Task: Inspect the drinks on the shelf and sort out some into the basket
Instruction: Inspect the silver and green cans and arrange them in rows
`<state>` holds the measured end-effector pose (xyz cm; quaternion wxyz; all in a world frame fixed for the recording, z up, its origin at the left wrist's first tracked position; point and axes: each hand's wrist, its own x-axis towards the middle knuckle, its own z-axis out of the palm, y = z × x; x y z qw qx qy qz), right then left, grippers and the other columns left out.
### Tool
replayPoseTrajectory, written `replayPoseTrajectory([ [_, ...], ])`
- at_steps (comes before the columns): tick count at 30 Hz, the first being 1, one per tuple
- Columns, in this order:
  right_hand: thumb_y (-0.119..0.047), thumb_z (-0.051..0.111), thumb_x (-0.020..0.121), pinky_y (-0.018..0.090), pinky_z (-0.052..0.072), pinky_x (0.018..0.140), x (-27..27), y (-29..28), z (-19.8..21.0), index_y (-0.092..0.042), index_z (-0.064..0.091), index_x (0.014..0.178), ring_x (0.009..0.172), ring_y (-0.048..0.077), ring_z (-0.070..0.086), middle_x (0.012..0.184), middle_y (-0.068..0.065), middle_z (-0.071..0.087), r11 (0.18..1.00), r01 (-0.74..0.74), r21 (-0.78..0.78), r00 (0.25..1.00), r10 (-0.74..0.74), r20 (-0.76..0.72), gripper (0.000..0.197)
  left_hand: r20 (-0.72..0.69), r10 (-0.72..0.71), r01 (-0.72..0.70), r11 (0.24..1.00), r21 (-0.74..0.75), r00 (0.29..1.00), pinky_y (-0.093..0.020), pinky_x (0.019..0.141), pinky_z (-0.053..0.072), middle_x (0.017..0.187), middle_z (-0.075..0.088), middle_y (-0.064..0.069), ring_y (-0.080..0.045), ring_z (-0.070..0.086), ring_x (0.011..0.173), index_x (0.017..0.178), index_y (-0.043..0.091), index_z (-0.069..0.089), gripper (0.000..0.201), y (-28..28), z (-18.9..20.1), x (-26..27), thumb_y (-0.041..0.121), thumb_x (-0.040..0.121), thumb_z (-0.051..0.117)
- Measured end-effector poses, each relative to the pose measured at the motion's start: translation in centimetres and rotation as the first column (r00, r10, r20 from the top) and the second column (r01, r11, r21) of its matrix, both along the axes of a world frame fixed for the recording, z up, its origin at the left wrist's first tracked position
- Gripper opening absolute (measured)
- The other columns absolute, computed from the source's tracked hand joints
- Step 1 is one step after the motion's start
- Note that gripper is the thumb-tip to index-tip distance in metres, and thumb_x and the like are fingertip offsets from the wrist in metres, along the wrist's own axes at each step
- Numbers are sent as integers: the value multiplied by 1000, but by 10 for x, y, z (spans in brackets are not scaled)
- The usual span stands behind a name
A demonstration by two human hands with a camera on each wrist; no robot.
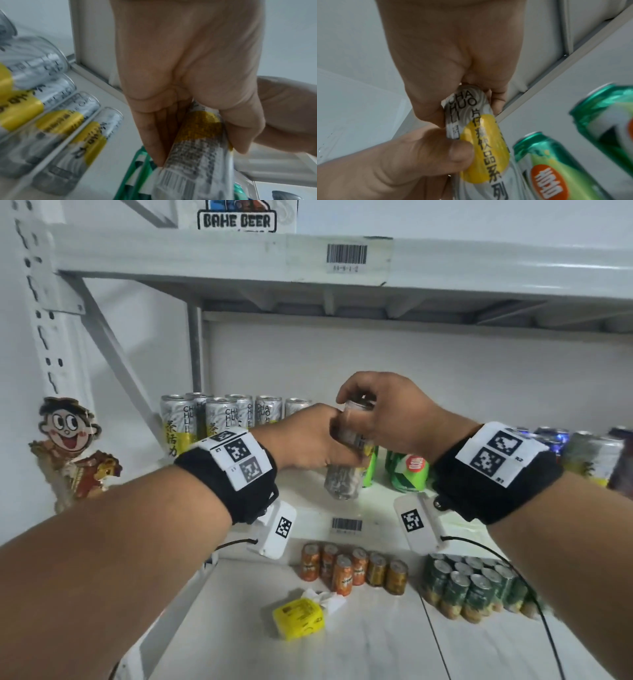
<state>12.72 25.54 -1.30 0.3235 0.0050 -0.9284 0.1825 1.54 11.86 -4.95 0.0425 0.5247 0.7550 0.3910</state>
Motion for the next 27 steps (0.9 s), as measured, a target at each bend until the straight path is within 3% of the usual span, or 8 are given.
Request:
replayPoseTrajectory([
  [6, -49, 82, 82, 31, 61, 84, 52, 62, -21, -29, 67, 118, 94, 10, 72, 104, -9, 73, 947, -2, -322, 998, -18, -57, 44, 90, 2, -5, 1000, 31, 996, -47, 91, 66, 94, 83, -6, -22, 81, 92, 98, 12, 81, 28, 59, -9, 41, 26, 79, 95],
  [9, -65, 78, 66, 45, 63, 86, 77, 92, -37, -29, 65, 117, 97, 23, 74, 106, -1, 74, 853, 9, -522, 997, -45, -55, 63, 150, -6, -5, 997, 74, 989, -31, 73, 63, 85, 82, 0, -13, 79, 79, 91, 14, 80, 20, 91, -19, 62, 23, 81, 94],
  [11, -59, 77, 70, 55, 61, 90, 93, 115, -47, -22, 67, 114, 98, 31, 73, 105, 5, 74, 768, -39, -640, 997, -9, -71, 58, 248, -40, 8, 992, 126, 968, -29, 75, 64, 89, 83, 0, -13, 81, 83, 98, 13, 80, 17, 111, -23, 75, 18, 86, 90],
  [13, -51, 75, 78, 51, 61, 86, 110, 135, -58, -15, 68, 111, 95, 30, 70, 103, 9, 73, 696, -77, -714, 997, 52, -56, 49, 371, -55, -9, 986, 169, 927, -43, 87, 67, 101, 84, -8, -24, 82, 96, 112, 10, 77, 25, 127, -25, 85, 20, 91, 86],
  [15, -39, 74, 89, 44, 61, 81, 126, 150, -71, -8, 67, 112, 94, 29, 70, 102, 12, 73, 638, -115, -762, 987, 162, -13, 40, 453, -34, -65, 978, 201, 891, -49, 86, 67, 104, 83, -11, -29, 82, 98, 115, 13, 75, 26, 140, -25, 96, 27, 95, 83],
  [20, -14, 72, 97, 38, 61, 84, 151, 163, -91, -10, 68, 115, 97, 21, 74, 105, 7, 76, 570, -203, -796, 943, 333, -2, 19, 620, -51, -179, 936, 304, 783, -41, 65, 66, 94, 83, -16, -29, 81, 80, 103, 7, 75, 30, 168, -29, 128, 37, 97, 78],
  [24, -9, 68, 95, 36, 61, 83, 168, 167, -92, -3, 67, 109, 91, 23, 73, 99, 13, 75, 409, -254, -877, 909, 410, -72, 15, 663, -49, -230, 917, 327, 747, -48, 80, 68, 102, 82, -19, -34, 82, 95, 113, -2, 74, 48, 180, -35, 141, 43, 96, 80],
  [27, -10, 64, 98, 37, 59, 81, 178, 171, -92, 6, 62, 119, 86, 27, 67, 105, 23, 67, 369, -245, -897, 902, 427, -71, 27, 703, -7, -263, 925, 275, 711, -47, 78, 68, 103, 83, -17, -32, 83, 93, 120, 0, 72, 56, 185, -36, 148, 49, 95, 80],
])
